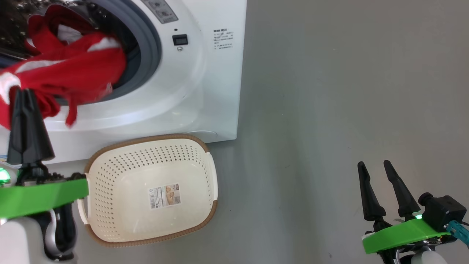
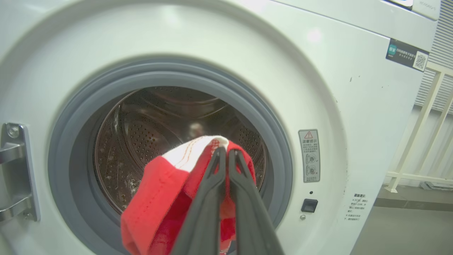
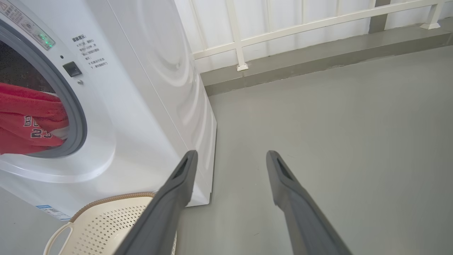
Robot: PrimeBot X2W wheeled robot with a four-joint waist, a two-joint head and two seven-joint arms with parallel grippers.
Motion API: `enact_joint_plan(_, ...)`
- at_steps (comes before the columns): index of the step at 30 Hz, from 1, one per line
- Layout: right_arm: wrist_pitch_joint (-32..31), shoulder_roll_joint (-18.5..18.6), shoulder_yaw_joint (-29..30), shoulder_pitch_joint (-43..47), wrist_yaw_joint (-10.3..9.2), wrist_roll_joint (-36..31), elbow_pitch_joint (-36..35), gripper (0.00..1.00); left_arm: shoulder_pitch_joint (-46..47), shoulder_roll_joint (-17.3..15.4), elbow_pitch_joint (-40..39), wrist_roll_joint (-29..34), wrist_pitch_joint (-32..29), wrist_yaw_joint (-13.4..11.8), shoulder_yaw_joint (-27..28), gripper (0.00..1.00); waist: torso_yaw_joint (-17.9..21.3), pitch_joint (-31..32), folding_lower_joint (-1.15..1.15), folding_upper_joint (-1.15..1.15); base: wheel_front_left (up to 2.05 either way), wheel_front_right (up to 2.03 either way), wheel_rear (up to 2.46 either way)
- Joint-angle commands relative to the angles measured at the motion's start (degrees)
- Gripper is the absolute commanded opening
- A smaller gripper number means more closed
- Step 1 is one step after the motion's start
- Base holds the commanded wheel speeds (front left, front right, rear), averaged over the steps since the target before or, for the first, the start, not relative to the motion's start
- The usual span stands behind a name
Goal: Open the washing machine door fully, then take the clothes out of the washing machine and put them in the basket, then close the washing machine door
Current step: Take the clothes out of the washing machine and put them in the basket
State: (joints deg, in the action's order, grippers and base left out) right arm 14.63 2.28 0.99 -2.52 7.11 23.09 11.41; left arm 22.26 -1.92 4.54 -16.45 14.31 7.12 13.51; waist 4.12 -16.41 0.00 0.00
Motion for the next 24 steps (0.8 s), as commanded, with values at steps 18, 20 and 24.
enact_joint_plan(18, 0.4, 0.6, -2.1, -0.7, 0.37, 0.3, -1.5, 1.00, -6.9, -1.0, -7.0, -0.6, 0.7, -0.5, -3.0, 0.00, 1.3, -1.2, 0.00, 0.00, 0.00, 0.00, 0.00)
enact_joint_plan(20, 0.4, 0.6, -2.3, -0.9, 0.37, 0.5, -1.5, 1.00, -7.4, -1.0, -4.5, -0.7, 0.7, -0.5, -3.3, 0.00, 1.6, -1.7, 0.00, 0.00, 0.00, 0.00, 0.00)
enact_joint_plan(24, 0.4, 0.6, -2.8, -1.7, 0.37, 1.0, -1.7, 1.00, -7.3, -1.0, 1.7, -1.6, 0.7, -0.3, -3.3, 0.00, 2.1, -3.4, 0.00, 0.00, 0.00, 0.00, 0.00)
